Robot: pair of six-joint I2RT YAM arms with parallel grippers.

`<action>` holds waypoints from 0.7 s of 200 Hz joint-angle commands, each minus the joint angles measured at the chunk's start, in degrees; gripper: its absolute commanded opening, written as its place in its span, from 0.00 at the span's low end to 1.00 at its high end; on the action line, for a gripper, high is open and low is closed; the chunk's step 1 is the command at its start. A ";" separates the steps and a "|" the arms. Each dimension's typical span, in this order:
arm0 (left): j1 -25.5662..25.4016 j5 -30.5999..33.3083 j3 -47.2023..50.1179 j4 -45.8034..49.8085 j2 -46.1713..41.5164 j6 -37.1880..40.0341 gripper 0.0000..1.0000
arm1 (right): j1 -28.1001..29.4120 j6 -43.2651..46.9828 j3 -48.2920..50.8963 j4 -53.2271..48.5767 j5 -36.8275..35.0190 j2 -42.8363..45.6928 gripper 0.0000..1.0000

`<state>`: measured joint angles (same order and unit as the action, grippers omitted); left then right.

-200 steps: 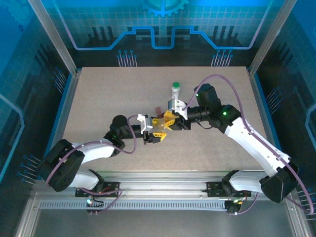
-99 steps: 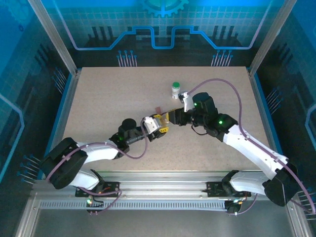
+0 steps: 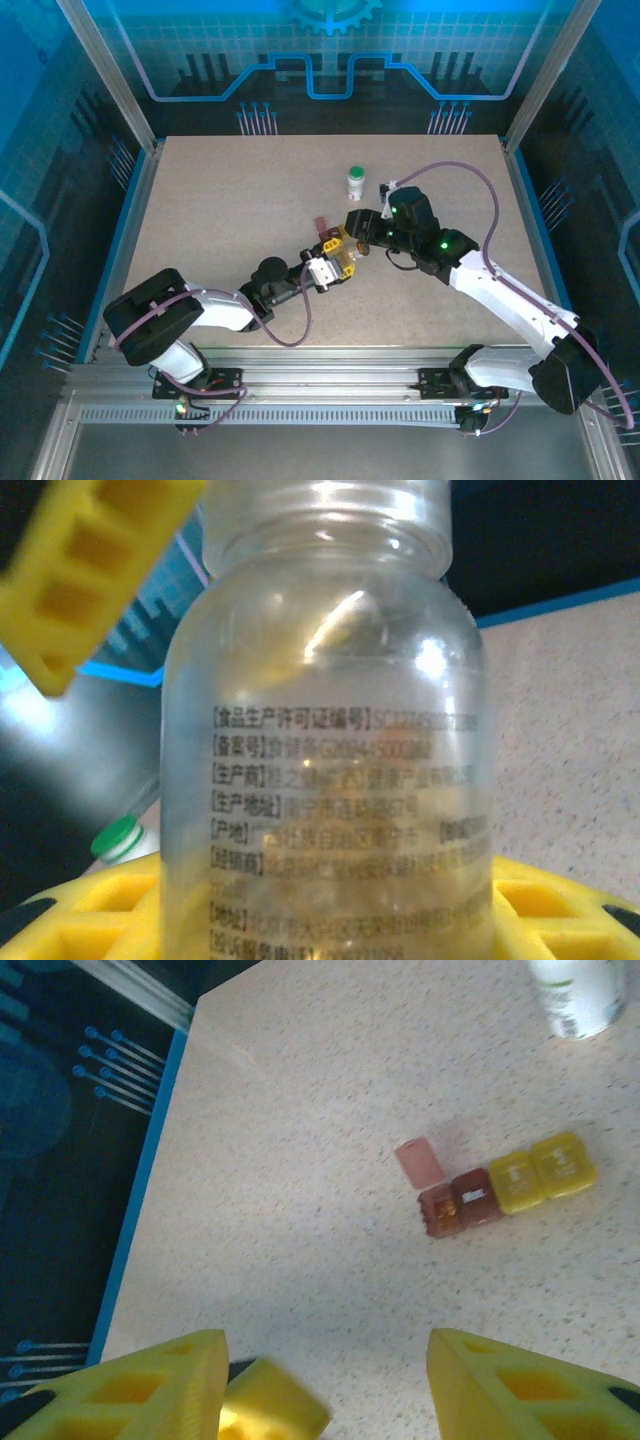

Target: Sort the pills into containers

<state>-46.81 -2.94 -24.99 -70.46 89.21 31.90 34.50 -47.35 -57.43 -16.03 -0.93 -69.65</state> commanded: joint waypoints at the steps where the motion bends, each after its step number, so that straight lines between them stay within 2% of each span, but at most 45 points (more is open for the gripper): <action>1: -0.09 -2.16 1.07 -9.52 -0.86 0.46 0.00 | -2.14 1.48 -1.35 -1.15 -2.89 -1.18 0.57; 50: 0.01 -2.36 1.05 -9.72 -2.04 -1.00 0.00 | -4.60 4.34 -1.59 -2.86 -2.48 -2.65 0.59; 81: 0.51 -1.15 1.06 -8.95 -1.52 -1.36 0.00 | -6.33 9.92 -2.51 -1.95 1.28 0.04 0.59; 96: 1.92 -2.65 1.03 -7.78 -1.60 -4.46 0.00 | -6.76 17.68 -2.73 0.92 5.40 3.14 0.59; 114: 5.53 -9.22 1.08 -4.69 -2.85 -11.11 0.00 | -6.81 28.54 -2.80 2.86 8.66 7.04 0.59; 140: 9.04 -16.52 1.25 -4.11 -3.69 -16.86 0.00 | -6.99 48.99 -1.10 7.05 19.73 11.54 0.59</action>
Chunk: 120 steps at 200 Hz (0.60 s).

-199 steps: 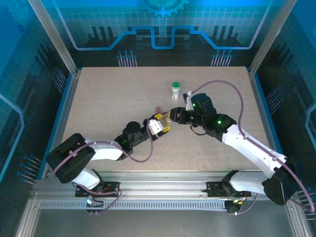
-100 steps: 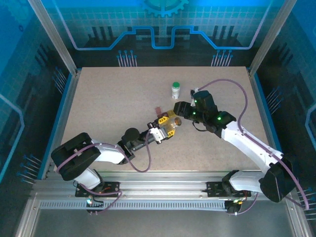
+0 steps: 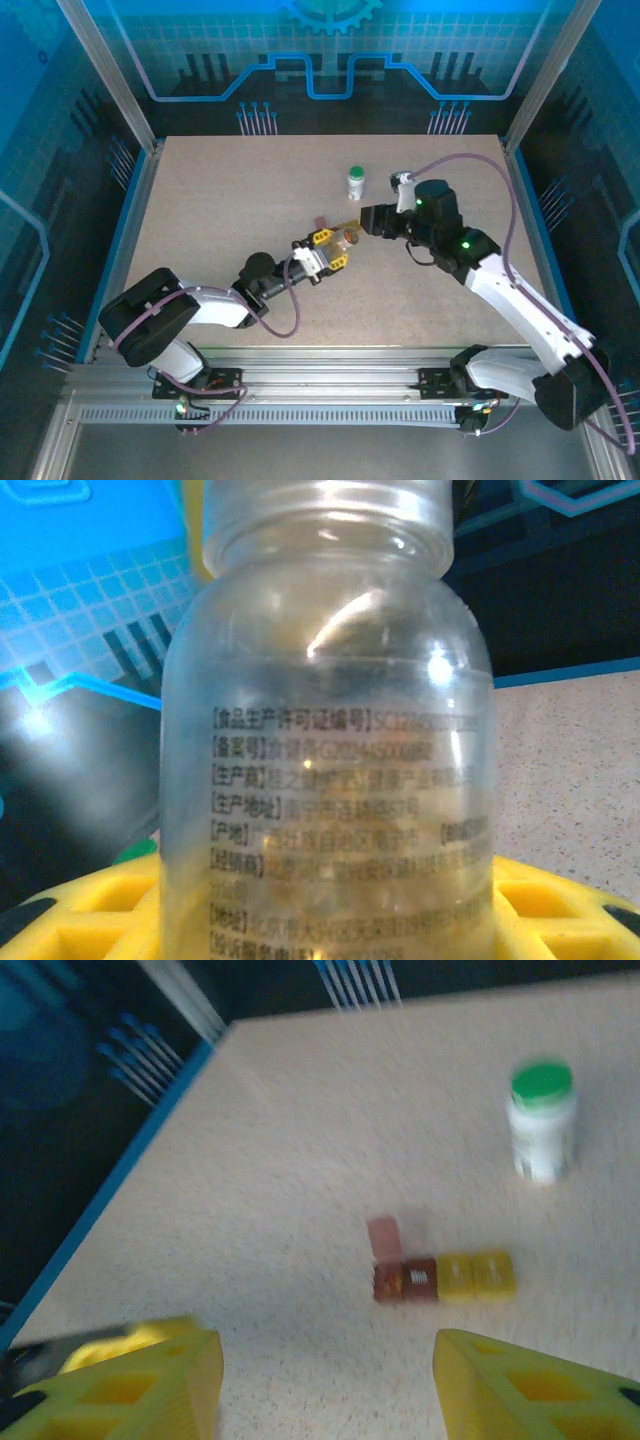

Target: Sort the pills into containers

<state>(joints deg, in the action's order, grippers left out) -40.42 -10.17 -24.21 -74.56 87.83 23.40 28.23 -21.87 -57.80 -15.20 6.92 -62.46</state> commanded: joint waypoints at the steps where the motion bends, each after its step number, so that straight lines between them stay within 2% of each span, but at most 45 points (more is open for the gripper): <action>1: 2.69 -9.53 0.43 0.02 -2.32 -8.45 0.00 | -0.72 24.18 -0.69 6.27 12.46 4.44 0.59; 13: 3.25 -11.22 0.48 0.27 -2.57 -9.36 0.00 | -0.72 30.99 -0.28 6.75 18.08 4.93 0.61; 38: 3.76 -15.19 1.11 -0.44 -2.64 -10.49 0.00 | -0.71 45.27 -1.04 4.09 34.51 3.58 0.68; 50: 3.78 -17.05 1.72 -1.50 -2.65 -10.49 0.00 | -0.72 50.45 -2.69 0.94 39.11 2.28 0.69; 89: 4.16 -20.97 2.28 -2.43 -3.22 -11.16 0.00 | -0.68 61.39 -11.21 -13.73 41.32 -3.74 0.69; 120: 4.21 -21.55 2.03 -2.69 -3.12 -11.52 0.00 | -0.03 65.79 -14.84 -20.62 42.69 -7.50 0.63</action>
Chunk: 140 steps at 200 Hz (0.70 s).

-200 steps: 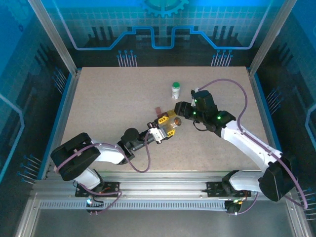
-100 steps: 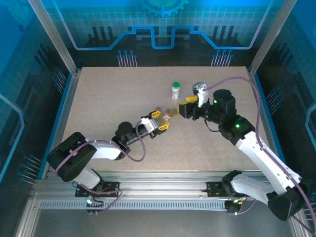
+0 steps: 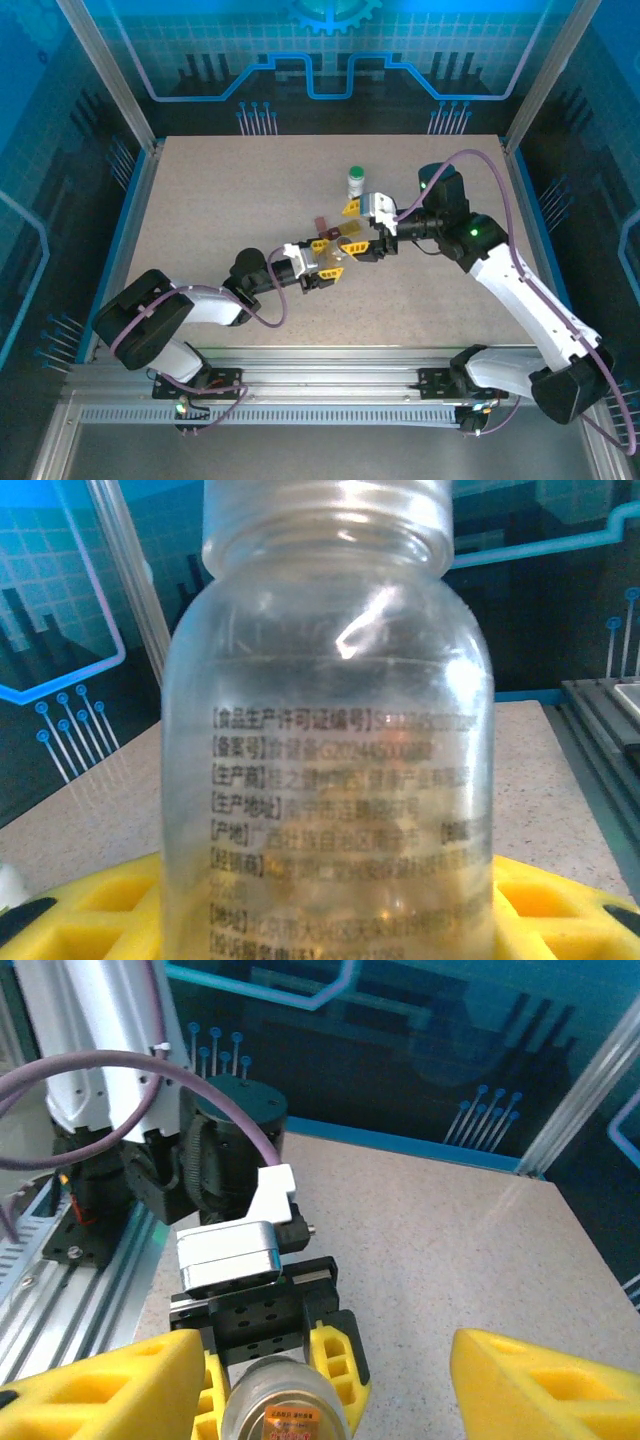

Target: Sort the pills into containers

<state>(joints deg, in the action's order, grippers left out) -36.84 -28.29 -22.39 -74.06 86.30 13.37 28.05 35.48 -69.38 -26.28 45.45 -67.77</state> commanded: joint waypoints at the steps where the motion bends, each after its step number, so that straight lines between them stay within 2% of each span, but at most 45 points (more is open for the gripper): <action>1: 0.63 -3.48 0.18 -3.24 -1.58 -1.50 0.00 | 0.20 8.54 -3.28 -9.64 4.14 -2.28 0.63; 73: 1.06 -4.57 -0.13 -3.13 -2.27 -2.09 0.00 | 2.77 13.35 -6.47 -17.91 -1.26 -8.74 0.60; 113: 1.14 -4.54 -0.72 -1.96 -2.68 -1.95 0.00 | 4.37 12.28 -7.83 -19.22 -3.98 -10.65 0.46; 140: 1.14 -1.87 -0.80 -1.42 -3.72 -0.44 0.00 | 4.44 3.19 -5.15 -14.32 -7.57 -10.12 0.31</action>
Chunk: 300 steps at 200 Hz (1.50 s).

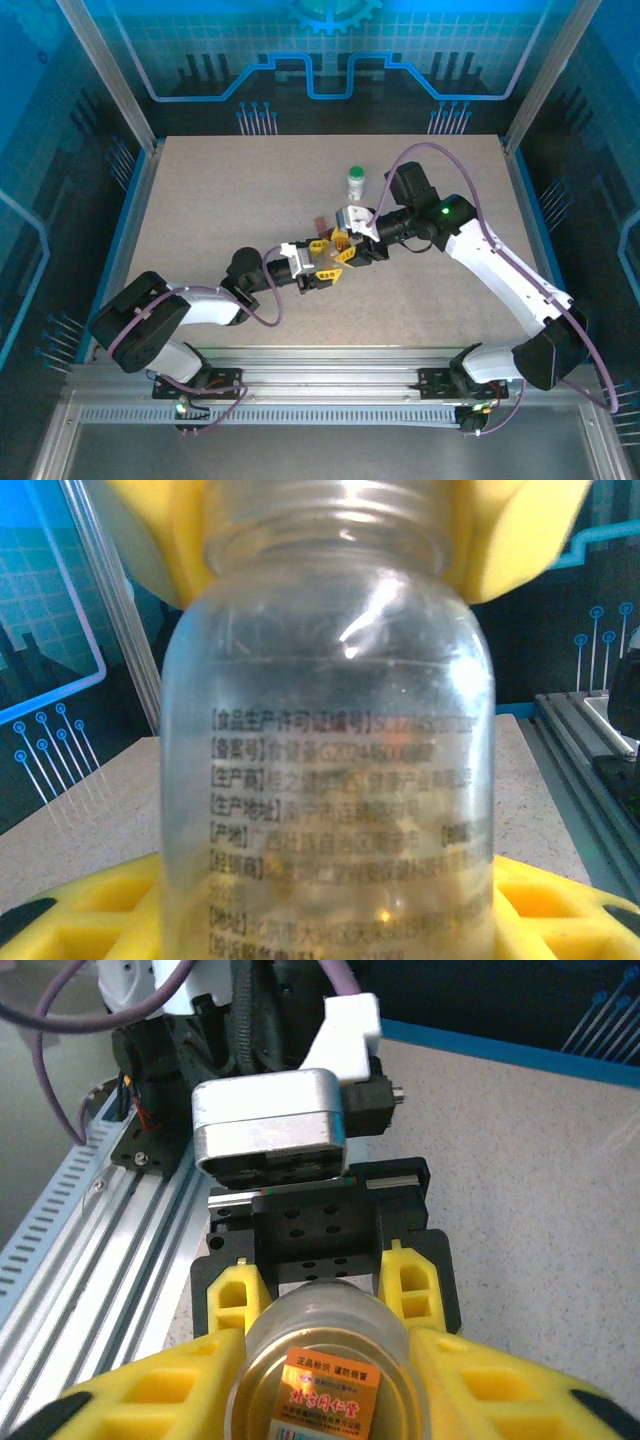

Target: Sort the pills into containers

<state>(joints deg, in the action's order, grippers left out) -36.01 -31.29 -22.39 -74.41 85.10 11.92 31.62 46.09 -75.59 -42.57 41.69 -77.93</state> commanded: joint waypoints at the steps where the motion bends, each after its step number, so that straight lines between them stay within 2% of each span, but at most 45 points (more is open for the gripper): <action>1: 0.32 1.27 -0.85 -1.04 -2.55 1.13 0.00 | 0.89 -7.98 1.23 2.31 -3.98 0.09 0.30; 22: 0.26 4.80 -1.21 0.93 -3.78 3.73 0.00 | 1.16 -19.45 6.74 8.30 -5.66 1.72 0.24; 62: 0.22 14.43 -1.62 1.64 -5.29 8.79 0.00 | 3.31 -44.33 15.99 19.45 -11.21 4.03 0.19; 91: -1.41 21.59 -1.74 -0.86 -3.89 12.45 0.00 | 4.37 -67.10 19.06 25.80 -22.17 4.23 0.18; 110: -3.75 27.16 -1.86 -3.32 -1.99 15.76 0.00 | 6.17 -80.68 21.23 29.09 -31.78 4.72 0.16; 118: -4.84 29.58 -1.97 -4.32 -0.98 17.17 0.00 | 7.18 -85.10 21.24 28.87 -36.32 4.64 0.15; 147: -7.51 34.06 -2.43 -5.83 1.51 20.66 0.00 | 9.11 -94.08 21.03 27.83 -45.87 5.14 0.09; 182: -9.22 35.93 -2.84 -5.92 2.96 22.53 0.00 | 9.65 -99.35 22.81 29.03 -50.88 6.21 0.09; 218: -9.69 36.85 -2.92 -5.88 4.59 23.10 0.00 | 9.73 -100.52 22.84 30.01 -49.78 6.51 0.11; 230: -9.69 35.71 -2.77 -5.92 4.81 22.54 0.00 | 9.47 -99.02 22.16 30.69 -47.17 6.30 0.19; 249: -9.54 33.90 -2.24 -5.92 4.61 20.73 0.00 | 9.27 -95.46 19.91 29.10 -44.35 6.82 0.41; 263: -8.79 32.15 -1.87 -5.89 4.55 18.53 0.00 | 8.80 -91.94 18.51 28.07 -41.98 7.71 0.50; 300: -5.57 27.99 -1.34 -4.89 3.89 11.69 0.00 | 4.95 -83.64 17.79 28.54 -31.68 11.57 0.62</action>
<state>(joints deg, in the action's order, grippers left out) -43.53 1.19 -22.46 -74.13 90.54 28.21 39.62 -43.33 -56.25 -13.74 1.54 -69.97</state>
